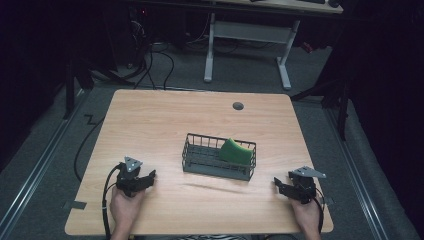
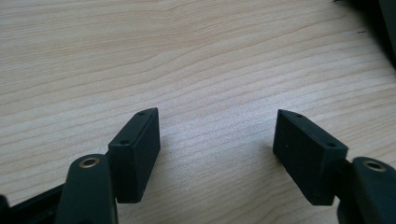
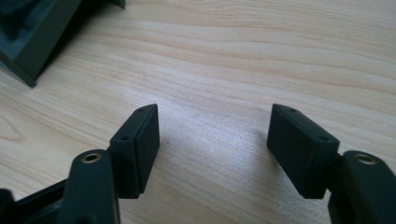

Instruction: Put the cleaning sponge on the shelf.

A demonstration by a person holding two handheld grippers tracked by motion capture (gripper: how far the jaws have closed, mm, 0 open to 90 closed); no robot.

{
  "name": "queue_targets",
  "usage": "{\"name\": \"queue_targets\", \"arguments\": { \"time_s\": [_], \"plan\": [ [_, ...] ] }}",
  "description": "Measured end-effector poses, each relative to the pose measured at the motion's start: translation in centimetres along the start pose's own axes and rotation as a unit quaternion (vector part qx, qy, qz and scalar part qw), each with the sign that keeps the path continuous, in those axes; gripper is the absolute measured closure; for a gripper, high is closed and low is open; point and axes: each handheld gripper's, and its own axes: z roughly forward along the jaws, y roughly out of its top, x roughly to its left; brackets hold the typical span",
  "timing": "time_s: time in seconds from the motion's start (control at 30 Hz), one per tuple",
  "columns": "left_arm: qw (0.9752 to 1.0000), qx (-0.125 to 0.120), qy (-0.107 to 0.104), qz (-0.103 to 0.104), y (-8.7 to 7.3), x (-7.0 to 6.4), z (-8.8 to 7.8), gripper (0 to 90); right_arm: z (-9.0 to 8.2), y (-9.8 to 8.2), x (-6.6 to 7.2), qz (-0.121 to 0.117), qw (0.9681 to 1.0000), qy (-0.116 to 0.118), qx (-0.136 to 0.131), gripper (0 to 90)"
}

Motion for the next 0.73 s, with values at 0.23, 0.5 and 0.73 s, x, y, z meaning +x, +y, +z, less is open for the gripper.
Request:
{"name": "queue_targets", "arguments": {
  "time_s": [0.23,0.5,0.73],
  "plan": [
    [1.0000,0.000,-0.002,-0.001,-0.03,0.04,-0.03,32.3,0.02,-0.01,0.06,0.006,1.0000,-0.007,0.003,29.6],
    [1.0000,0.000,-0.001,-0.001,-0.03,0.01,-0.03,32.5,0.02,-0.01,0.06,0.006,1.0000,-0.006,0.003,29.3],
    [1.0000,0.000,-0.001,0.000,-0.02,0.00,-0.02,32.5,0.03,0.00,0.06,0.005,1.0000,-0.005,0.003,28.5]
  ]
}}
